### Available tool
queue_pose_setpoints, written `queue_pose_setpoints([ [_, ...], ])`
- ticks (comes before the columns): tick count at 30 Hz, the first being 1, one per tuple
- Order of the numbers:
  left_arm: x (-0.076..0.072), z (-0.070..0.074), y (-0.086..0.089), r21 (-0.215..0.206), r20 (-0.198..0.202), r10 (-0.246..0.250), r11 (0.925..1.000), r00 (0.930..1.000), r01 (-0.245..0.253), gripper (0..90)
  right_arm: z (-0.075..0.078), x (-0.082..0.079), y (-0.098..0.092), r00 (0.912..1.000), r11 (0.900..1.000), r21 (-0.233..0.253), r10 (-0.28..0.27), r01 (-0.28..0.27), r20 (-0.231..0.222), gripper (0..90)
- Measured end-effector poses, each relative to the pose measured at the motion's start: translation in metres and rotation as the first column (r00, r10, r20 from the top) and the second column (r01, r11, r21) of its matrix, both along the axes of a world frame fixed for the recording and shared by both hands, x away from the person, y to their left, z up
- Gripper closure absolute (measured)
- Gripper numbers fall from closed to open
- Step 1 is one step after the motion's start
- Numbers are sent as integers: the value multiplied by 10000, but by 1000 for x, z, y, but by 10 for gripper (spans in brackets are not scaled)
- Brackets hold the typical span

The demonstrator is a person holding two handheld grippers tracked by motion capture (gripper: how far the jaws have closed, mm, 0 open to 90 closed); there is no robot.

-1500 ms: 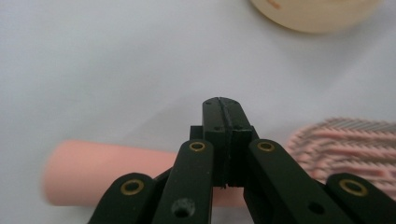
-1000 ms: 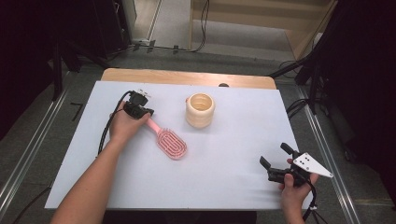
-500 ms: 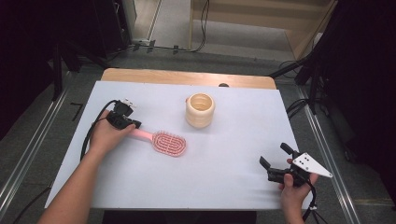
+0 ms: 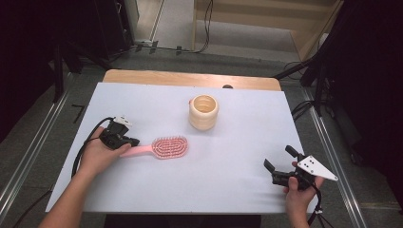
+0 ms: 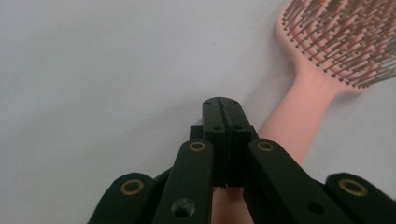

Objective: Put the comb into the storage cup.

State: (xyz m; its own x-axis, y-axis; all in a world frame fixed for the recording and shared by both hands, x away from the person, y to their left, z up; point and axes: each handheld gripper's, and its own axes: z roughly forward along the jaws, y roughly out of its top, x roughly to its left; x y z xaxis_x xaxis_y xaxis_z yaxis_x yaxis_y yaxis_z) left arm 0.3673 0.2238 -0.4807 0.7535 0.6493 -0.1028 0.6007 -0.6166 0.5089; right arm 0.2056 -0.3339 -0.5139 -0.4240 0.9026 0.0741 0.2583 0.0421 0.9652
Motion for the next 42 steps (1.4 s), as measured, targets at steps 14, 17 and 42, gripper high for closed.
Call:
queue_pose_setpoints([
  [14,-7,26,-5,-574,702,-768,9951,9946,808,170,0,0,0,10000,10000,32,23,-23,5,0],
  [17,-7,31,-11,-293,621,-1311,9907,9894,1332,0,0,0,0,10000,10000,42,31,-31,5,0],
  [42,-11,22,-45,1863,-214,-3445,9210,9385,3423,218,0,0,0,10000,10000,50,49,-48,-10,0],
])
